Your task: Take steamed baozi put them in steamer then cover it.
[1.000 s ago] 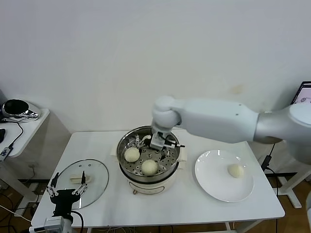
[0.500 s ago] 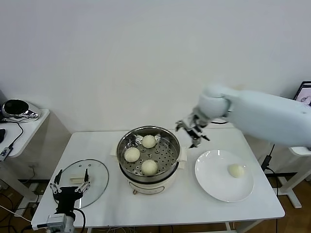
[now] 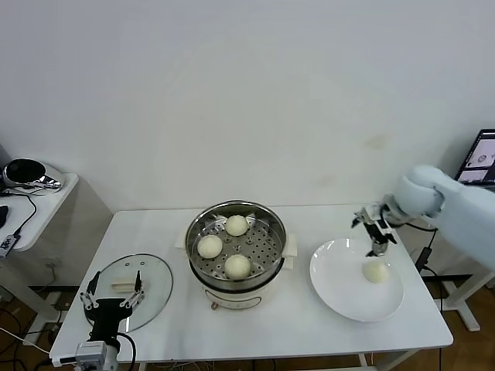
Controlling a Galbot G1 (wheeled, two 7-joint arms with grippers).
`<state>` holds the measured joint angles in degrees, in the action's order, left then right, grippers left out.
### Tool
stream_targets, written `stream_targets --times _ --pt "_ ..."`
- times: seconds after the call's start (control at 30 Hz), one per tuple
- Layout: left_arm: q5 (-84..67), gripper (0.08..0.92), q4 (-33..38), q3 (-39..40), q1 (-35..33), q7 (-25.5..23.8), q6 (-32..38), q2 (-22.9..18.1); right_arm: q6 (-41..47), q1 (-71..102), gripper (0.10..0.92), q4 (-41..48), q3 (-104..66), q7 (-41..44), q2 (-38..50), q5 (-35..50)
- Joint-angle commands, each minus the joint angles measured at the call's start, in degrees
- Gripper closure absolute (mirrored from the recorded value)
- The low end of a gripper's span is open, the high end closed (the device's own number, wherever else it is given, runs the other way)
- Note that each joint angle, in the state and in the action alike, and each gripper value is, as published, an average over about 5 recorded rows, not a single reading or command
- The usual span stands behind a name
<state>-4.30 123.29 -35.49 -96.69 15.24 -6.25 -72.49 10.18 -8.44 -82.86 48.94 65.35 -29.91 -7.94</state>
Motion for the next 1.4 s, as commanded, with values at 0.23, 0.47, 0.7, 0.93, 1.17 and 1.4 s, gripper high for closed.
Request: stream_targets --times 0.23,0.47,0.7,0.93,1.17,1.4 --pt "0.4 0.177 0.4 -0.3 -0.6 0.0 -0.1 -0.3 -5.0 20.9 0.203 13.0 -16.5 -0.3 -4.0 -10.0" --pt "0.3 0.177 0.4 -0.3 -0.6 0.0 -0.1 -0.5 -5.6 21.8 0.203 16.6 -17.4 -1.0 -7.6 -12.4" --pt "0.4 0.177 0.1 -0.2 -0.8 0.0 0.0 -0.7 -6.1 21.9 0.203 20.0 -18.1 -2.8 -10.6 -13.7" --pt "0.3 0.177 0.1 -0.3 -0.5 0.0 -0.1 -0.5 -6.1 21.1 0.203 21.2 -18.3 -3.1 -12.1 -15.2" --pt "0.1 0.177 0.1 -0.3 -0.4 0.0 -0.1 -0.6 -6.2 20.7 0.27 21.3 -18.2 -2.3 -11.7 -15.7" --pt "0.2 0.177 0.0 -0.3 -0.3 0.0 -0.1 -0.7 -6.1 20.0 0.419 20.5 -18.1 -1.9 -11.3 -14.6"
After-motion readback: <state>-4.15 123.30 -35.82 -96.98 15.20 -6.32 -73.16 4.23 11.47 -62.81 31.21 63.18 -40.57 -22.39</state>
